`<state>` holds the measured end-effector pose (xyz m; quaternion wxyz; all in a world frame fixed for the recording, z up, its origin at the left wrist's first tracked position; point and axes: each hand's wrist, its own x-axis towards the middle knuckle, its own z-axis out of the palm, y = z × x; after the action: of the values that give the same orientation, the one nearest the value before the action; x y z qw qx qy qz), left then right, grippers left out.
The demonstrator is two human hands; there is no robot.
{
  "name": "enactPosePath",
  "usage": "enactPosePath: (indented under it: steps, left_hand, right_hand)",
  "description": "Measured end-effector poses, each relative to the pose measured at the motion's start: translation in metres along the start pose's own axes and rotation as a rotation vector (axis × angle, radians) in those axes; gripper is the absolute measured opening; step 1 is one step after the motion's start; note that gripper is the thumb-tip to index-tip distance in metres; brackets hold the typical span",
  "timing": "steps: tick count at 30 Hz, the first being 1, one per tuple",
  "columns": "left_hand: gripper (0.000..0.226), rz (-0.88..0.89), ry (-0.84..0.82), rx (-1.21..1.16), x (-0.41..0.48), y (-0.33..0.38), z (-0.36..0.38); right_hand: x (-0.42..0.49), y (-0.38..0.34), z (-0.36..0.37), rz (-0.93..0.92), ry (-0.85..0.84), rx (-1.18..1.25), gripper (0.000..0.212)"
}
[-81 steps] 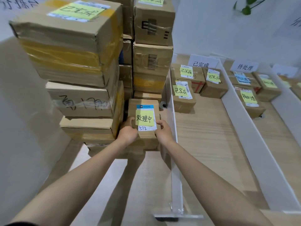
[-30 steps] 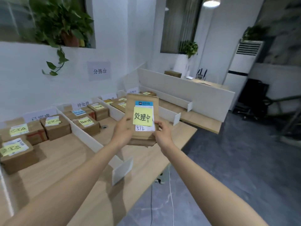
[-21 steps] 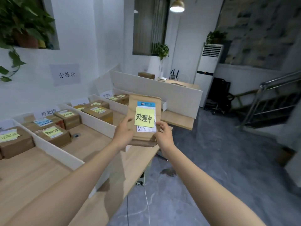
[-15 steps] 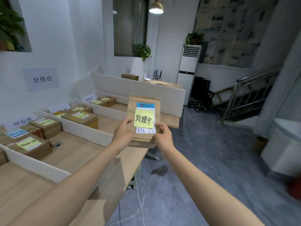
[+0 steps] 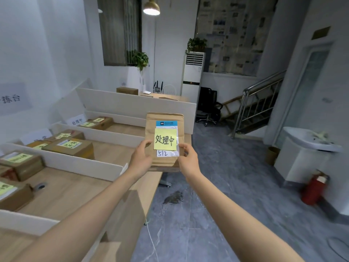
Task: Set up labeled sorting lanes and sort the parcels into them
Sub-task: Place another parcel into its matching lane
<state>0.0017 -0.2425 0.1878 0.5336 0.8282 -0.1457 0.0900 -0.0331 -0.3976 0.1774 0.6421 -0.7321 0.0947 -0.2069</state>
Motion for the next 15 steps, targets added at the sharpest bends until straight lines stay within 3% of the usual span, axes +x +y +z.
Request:
enactPosePath:
  steps: [15]
  left_hand:
    - [0.053, -0.021, -0.055, -0.064, 0.028, -0.031, -0.009]
  right_hand:
    - [0.016, 0.011, 0.028, 0.027, 0.031, -0.04, 0.042]
